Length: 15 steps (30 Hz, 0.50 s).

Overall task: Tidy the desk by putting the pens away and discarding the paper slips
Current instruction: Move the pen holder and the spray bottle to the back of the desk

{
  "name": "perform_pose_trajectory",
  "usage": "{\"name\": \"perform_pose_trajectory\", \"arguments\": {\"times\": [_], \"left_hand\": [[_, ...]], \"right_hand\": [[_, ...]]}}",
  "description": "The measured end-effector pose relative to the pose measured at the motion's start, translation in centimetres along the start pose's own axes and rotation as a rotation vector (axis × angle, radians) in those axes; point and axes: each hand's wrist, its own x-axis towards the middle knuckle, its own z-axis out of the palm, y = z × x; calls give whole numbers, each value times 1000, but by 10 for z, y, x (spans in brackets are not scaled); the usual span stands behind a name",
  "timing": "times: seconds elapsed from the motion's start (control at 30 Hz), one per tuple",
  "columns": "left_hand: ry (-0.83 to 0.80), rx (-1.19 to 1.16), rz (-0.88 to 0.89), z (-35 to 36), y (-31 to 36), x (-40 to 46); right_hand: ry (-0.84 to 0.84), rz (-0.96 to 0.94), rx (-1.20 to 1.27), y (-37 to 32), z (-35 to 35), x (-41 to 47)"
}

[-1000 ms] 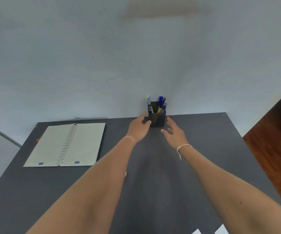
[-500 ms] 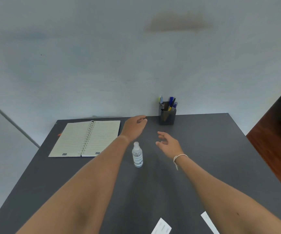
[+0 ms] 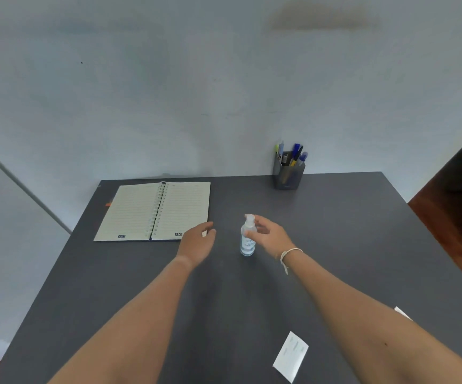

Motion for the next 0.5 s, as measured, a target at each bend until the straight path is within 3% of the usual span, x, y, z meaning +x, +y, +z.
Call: {"name": "perform_pose_trajectory", "arguments": {"times": [0.5], "left_hand": [[-97, 154, 77, 17, -37, 5]], "right_hand": [[201, -3, 11, -2, -3, 24]]}}
